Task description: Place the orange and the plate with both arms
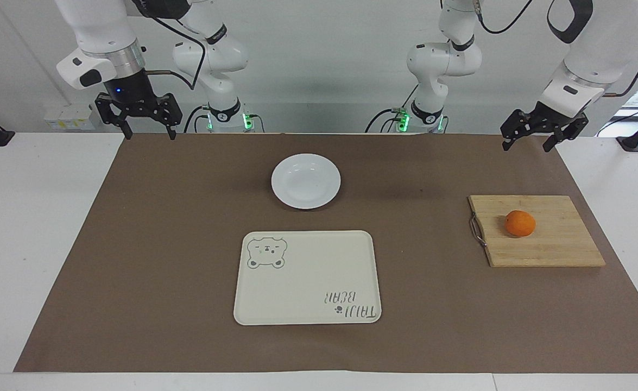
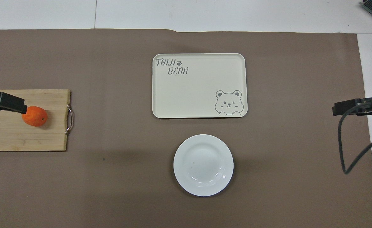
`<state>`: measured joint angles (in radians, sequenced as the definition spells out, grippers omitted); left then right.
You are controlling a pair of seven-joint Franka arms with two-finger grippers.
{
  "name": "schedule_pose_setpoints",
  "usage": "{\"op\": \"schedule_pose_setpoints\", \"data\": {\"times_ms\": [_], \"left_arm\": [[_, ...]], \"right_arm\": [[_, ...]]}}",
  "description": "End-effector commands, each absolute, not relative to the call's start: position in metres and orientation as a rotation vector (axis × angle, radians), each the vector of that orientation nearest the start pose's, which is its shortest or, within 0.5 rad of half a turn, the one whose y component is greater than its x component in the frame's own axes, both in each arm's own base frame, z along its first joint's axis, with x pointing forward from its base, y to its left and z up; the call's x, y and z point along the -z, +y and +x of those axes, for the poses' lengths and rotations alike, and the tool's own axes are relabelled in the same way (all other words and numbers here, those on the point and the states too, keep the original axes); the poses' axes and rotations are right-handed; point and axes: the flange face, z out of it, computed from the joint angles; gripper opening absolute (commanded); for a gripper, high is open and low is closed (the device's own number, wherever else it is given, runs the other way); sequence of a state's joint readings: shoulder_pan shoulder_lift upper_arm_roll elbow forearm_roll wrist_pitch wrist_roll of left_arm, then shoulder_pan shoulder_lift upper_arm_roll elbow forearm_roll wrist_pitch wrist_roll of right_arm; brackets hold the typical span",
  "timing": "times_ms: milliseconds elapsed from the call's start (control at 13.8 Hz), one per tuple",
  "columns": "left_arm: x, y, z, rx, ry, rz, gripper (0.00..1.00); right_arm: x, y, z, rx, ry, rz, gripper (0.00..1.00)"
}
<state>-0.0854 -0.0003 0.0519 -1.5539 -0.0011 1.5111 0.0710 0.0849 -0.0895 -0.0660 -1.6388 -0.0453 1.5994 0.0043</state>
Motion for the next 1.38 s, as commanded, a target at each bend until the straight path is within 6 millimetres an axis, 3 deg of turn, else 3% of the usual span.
{"op": "schedule_pose_setpoints", "data": {"times_ms": [0,363,653,1017,1307], "left_arm": [[-0.630,-0.013,0.545,-0.068,0.165,-3.129,1.00],[-0.628,-0.003,0.546,-0.056,0.151,-3.130,1.00],[-0.611,0.013,0.553,-0.011,0.121,-3.131,1.00],[-0.581,0.046,0.565,0.055,0.222,-3.118,1.00],[-0.541,0.076,0.575,0.067,0.269,-3.109,1.00]], "right_arm": [[-0.646,0.001,0.530,0.075,-0.053,-3.166,1.00],[-0.646,0.001,0.530,0.075,-0.053,-3.166,1.00],[-0.646,0.001,0.530,0.075,-0.053,-3.166,1.00],[-0.646,0.001,0.530,0.075,-0.053,-3.166,1.00],[-0.646,0.001,0.530,0.075,-0.053,-3.166,1.00]]}}
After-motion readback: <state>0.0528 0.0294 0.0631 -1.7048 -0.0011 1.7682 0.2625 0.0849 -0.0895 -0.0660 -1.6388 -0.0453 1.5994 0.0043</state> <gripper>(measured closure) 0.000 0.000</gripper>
